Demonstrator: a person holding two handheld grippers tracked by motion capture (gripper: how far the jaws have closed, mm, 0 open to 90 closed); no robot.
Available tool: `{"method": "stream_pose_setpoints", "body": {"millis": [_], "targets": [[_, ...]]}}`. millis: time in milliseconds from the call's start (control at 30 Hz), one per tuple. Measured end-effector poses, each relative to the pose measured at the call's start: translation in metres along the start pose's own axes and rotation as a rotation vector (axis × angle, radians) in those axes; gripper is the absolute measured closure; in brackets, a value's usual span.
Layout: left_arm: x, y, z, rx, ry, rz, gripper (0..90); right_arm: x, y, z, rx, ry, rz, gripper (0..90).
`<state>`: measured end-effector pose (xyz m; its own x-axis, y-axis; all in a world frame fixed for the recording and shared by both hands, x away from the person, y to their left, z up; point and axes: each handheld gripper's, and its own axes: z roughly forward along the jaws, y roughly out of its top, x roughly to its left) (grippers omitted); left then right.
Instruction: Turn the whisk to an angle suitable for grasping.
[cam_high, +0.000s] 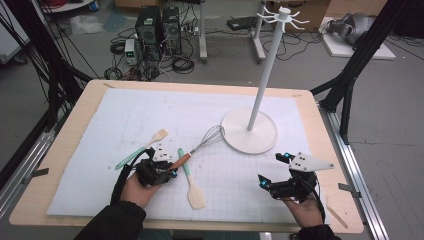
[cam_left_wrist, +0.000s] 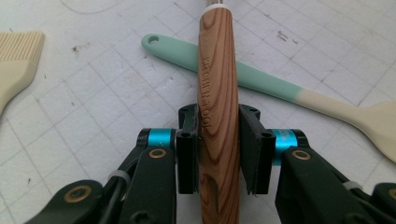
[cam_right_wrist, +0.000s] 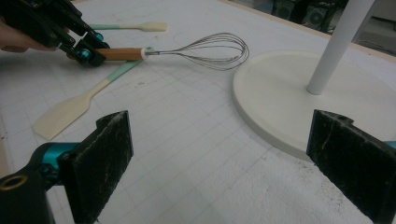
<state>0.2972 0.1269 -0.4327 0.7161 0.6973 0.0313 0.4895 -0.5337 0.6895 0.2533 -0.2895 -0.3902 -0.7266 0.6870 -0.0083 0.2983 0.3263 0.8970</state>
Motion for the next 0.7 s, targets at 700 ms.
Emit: {"method": "stream_pose_setpoints", "body": {"millis": [700], "targets": [[0.0024,-0.0011,-0.0044,-0.019,0.009,0.005,70.7,-0.0006,-0.0001,-0.0006,-0.005,-0.005,-0.006,5.7]]}}
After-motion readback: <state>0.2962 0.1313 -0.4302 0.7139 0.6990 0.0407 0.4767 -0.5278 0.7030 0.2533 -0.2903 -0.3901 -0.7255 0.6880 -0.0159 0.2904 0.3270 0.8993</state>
